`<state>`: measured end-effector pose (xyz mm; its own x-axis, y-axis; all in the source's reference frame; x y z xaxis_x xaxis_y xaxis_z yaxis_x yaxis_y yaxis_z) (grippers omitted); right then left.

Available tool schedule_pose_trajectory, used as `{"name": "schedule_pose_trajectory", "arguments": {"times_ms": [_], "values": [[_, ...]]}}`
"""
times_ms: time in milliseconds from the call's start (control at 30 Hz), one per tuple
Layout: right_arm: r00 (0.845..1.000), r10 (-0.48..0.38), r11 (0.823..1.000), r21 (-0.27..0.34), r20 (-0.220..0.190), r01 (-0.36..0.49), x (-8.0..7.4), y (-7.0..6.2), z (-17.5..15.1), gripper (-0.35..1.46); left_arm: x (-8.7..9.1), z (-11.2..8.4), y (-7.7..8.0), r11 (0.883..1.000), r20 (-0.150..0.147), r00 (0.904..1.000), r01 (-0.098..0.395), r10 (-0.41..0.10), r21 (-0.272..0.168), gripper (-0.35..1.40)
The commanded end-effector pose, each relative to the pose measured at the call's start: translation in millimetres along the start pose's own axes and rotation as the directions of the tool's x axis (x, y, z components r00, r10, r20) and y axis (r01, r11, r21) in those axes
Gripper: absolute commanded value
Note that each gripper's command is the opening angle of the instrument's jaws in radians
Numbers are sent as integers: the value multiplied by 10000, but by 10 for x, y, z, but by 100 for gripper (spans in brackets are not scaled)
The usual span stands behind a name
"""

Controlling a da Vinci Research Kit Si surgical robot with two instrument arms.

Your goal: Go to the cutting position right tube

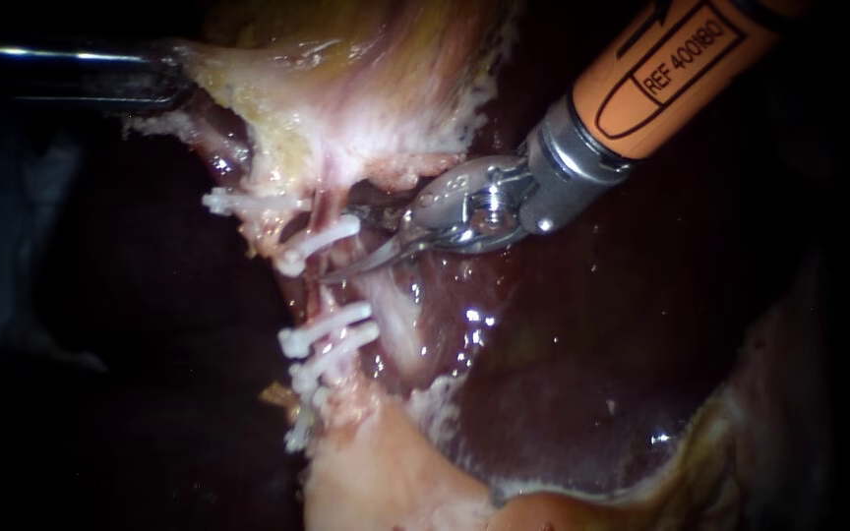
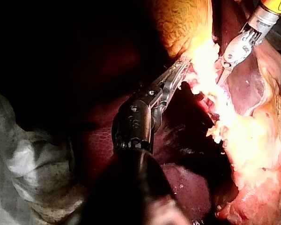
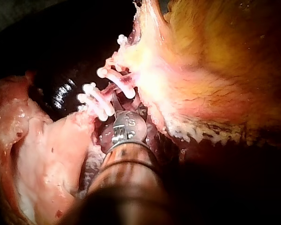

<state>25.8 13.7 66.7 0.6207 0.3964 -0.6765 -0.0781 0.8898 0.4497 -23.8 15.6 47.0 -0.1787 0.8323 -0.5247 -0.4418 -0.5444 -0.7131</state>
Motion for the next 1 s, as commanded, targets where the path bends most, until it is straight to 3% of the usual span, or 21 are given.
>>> {"name": "schedule_pose_trajectory", "arguments": {"times_ms": [33, 533, 633, 833, 1000], "values": [[10000, -2, 10000, 2, 1, 2, 0, 0, -1, 86, 0, 0, 0, 10000, 1, 10000, 0, 0, 3, -35], [9998, -63, 9997, 244, -191, 68, -17, -2, -35, 106, 0, -1, 0, 10000, 2, 10000, -1, 1, 0, -35], [9991, -116, 9985, 532, -411, 138, -21, -3, -45, 113, 0, -1, 0, 10000, 2, 10000, -1, 1, 0, -35], [9967, 263, 9859, 1668, -770, -131, -27, -10, -60, 116, 0, -1, 0, 10000, 2, 10000, -1, 1, 0, -35], [9948, 506, 9746, 2218, -884, -298, -27, -19, -63, 116, 0, -1, 0, 10000, 2, 10000, -1, 1, 1, -35]]}}
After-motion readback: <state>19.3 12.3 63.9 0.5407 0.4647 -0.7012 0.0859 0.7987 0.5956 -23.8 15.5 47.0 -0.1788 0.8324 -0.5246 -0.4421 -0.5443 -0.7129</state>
